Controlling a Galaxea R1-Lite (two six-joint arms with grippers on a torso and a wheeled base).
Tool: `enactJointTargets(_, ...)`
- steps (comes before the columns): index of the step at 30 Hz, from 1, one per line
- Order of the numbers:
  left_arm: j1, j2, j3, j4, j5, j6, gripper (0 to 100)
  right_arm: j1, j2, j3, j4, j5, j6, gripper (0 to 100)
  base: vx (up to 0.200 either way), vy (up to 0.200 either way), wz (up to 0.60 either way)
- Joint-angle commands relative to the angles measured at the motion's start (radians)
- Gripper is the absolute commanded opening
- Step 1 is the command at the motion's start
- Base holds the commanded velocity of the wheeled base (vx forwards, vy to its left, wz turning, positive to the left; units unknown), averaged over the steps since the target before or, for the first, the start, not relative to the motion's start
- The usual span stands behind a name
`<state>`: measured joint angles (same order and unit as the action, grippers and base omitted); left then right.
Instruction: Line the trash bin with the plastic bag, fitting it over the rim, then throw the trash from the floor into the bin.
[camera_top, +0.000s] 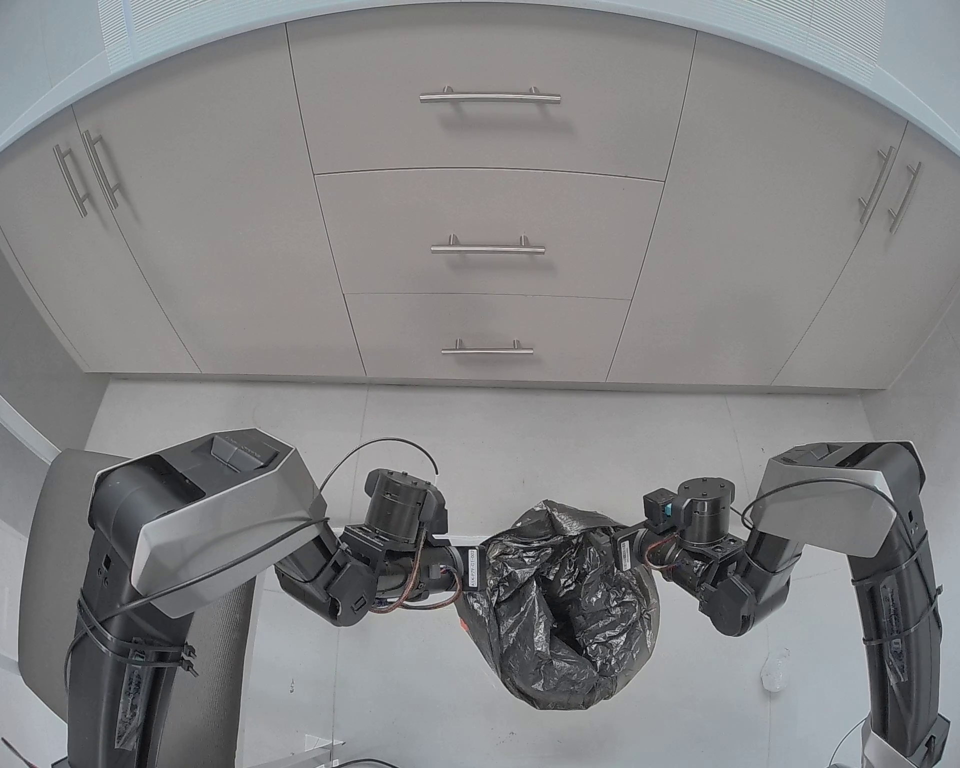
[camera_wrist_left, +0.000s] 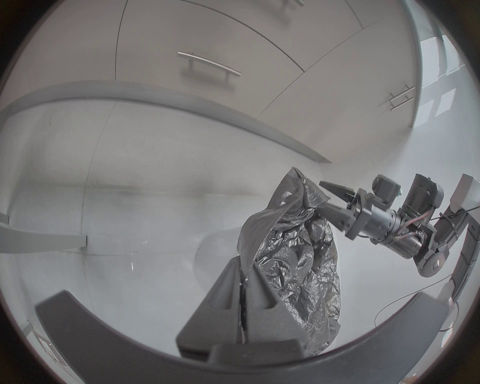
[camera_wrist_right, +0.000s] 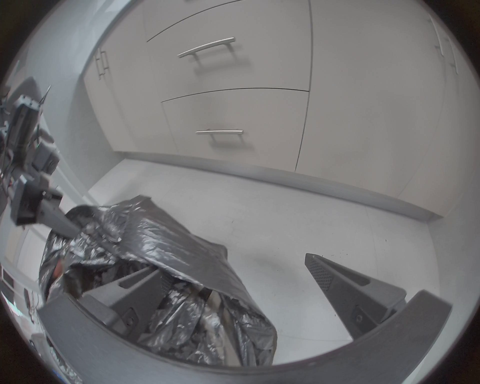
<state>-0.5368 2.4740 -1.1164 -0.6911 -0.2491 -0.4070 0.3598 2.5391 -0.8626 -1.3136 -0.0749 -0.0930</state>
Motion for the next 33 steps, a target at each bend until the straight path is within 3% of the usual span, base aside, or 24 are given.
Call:
enactJointTargets(1,0.000,0.003,0.040,-0.042,-0.004,0.001,0,0.010,-0.060,0.062,-0.004,0.024,-0.028,100,0.000,0.000,0.00)
enactJointTargets(14,-0.002,0.016,0.084,-0.151,-0.005,0.001,0,0.091,-0.042,0.085,-0.010,0.021,-0.027,100,0.000,0.000,0.00)
enactJointTargets(25,-0.002,0.016,0.082,-0.153,-0.005,0.002,0,0.091,-0.014,0.036,-0.007,0.015,-0.028,100,0.000,0.000,0.00)
enactJointTargets(28,-0.002,0.016,0.086,-0.157,-0.005,0.005,0,0.084,0.013,-0.024,-0.004,-0.016,-0.028,100,0.000,0.000,0.00)
enactJointTargets(33,-0.003,0.049,0.145,-0.354,-0.007,0.007,0,0.085,0.024,-0.049,0.004,-0.022,-0.030,100,0.000,0.000,0.00)
